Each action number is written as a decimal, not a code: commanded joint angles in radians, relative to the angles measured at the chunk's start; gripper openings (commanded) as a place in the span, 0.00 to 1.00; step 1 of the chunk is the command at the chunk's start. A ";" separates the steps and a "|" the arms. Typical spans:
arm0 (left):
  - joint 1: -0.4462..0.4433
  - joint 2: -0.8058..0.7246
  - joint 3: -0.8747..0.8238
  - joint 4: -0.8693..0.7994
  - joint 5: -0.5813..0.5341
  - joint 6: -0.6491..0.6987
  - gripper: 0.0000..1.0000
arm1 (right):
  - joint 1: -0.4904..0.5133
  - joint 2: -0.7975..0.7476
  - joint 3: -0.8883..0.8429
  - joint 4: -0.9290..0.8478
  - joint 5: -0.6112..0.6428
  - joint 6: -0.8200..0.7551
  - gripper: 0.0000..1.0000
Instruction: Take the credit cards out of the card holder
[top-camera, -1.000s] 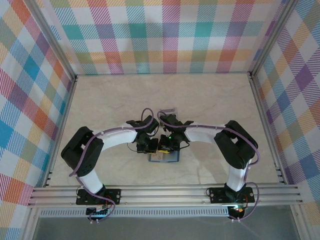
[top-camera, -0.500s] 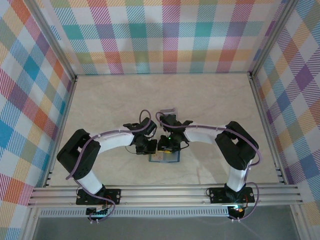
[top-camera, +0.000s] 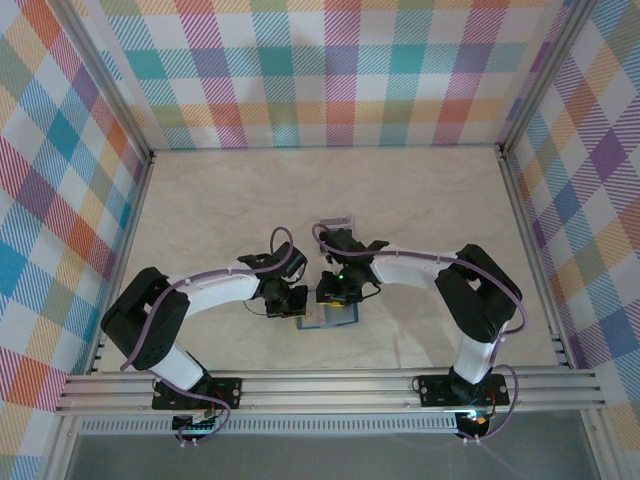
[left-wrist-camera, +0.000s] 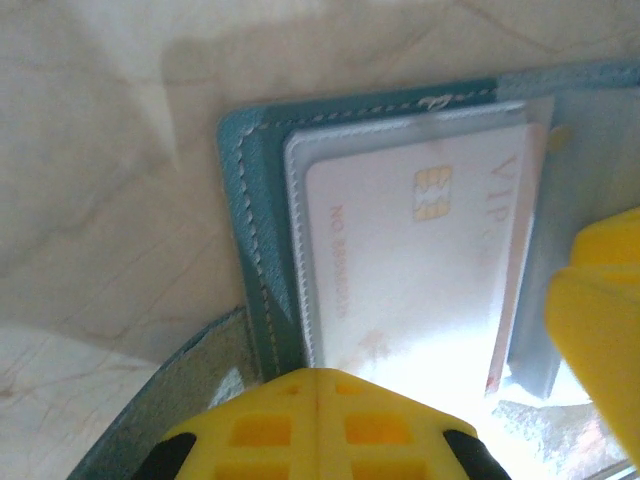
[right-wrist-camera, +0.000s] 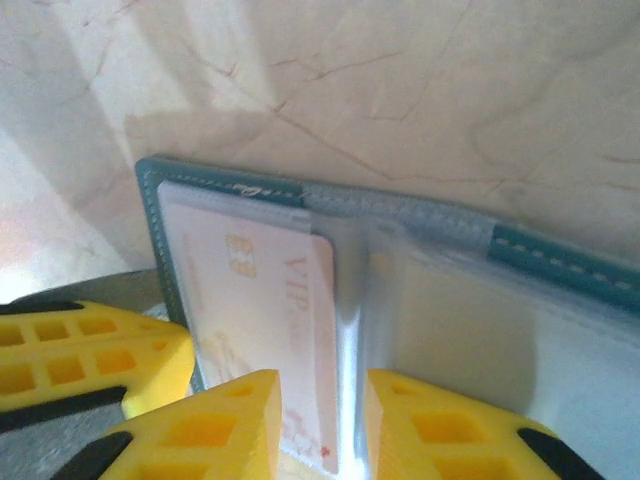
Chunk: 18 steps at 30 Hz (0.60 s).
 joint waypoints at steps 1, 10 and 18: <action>-0.006 -0.031 0.008 -0.054 -0.006 -0.010 0.06 | -0.003 -0.043 -0.021 0.020 -0.061 -0.005 0.28; 0.032 -0.007 0.065 -0.078 -0.026 0.030 0.06 | 0.014 -0.021 -0.017 0.031 -0.089 0.009 0.26; 0.044 0.043 0.067 -0.075 -0.020 0.058 0.06 | 0.026 0.026 -0.002 0.020 -0.075 0.008 0.26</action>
